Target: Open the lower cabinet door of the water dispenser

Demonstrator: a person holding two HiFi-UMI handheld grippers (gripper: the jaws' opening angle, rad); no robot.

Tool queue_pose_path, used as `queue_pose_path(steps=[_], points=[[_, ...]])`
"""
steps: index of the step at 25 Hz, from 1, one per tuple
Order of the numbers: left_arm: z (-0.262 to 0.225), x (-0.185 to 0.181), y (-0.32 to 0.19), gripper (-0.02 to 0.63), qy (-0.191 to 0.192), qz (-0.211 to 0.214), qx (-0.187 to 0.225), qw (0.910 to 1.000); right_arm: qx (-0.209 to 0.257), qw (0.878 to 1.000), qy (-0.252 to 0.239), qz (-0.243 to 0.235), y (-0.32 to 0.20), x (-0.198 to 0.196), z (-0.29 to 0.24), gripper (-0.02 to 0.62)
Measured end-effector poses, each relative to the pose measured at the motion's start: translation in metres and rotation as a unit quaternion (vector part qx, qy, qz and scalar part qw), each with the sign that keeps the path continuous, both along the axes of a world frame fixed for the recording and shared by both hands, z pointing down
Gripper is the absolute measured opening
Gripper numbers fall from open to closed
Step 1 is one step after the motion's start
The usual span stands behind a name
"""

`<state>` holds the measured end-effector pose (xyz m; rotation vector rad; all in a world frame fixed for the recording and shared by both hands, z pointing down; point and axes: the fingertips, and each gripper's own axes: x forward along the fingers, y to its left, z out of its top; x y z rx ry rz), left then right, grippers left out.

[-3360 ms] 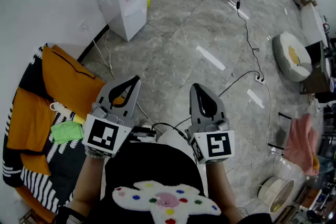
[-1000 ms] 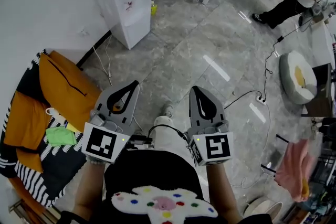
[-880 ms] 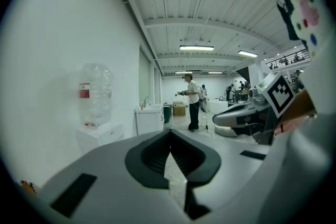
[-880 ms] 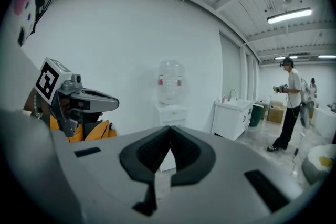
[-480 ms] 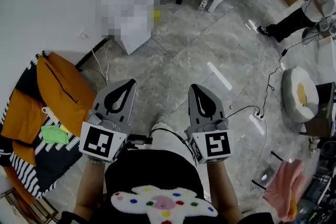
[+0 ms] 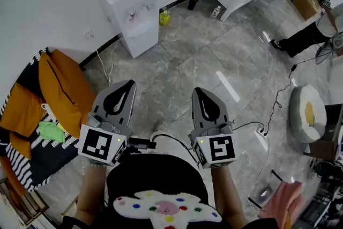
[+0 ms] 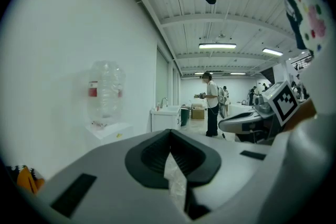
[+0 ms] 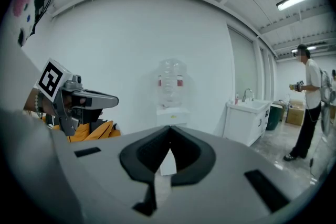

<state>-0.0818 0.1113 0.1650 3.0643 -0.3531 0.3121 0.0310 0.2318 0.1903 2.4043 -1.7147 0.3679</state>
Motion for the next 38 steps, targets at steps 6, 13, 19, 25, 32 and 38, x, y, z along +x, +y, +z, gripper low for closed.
queue_pose_path(steps=[6,13,19,25,32,38], points=[[0.001,0.009,0.003,0.014,-0.006,-0.007,-0.002,1.0000,0.016,1.000,-0.004,-0.020,-0.006,0.007,0.000,0.003],[0.008,0.017,-0.004,0.014,-0.016,-0.007,-0.009,0.9998,0.019,1.000,-0.006,-0.024,-0.016,0.012,0.003,0.003],[0.012,0.026,-0.021,0.014,-0.018,0.001,-0.015,0.9997,-0.011,1.000,-0.009,-0.015,-0.030,0.018,0.011,0.003],[0.013,0.040,-0.046,0.014,-0.017,0.013,-0.021,0.9995,-0.010,1.000,0.001,-0.012,-0.055,0.029,0.007,0.003],[0.011,0.050,-0.077,0.017,-0.010,0.030,-0.022,0.9993,0.010,1.000,0.015,0.003,-0.089,0.035,-0.002,0.003],[0.012,0.056,-0.098,0.029,-0.003,0.045,-0.016,0.9989,0.011,1.000,0.019,0.018,-0.105,0.034,-0.002,0.003]])
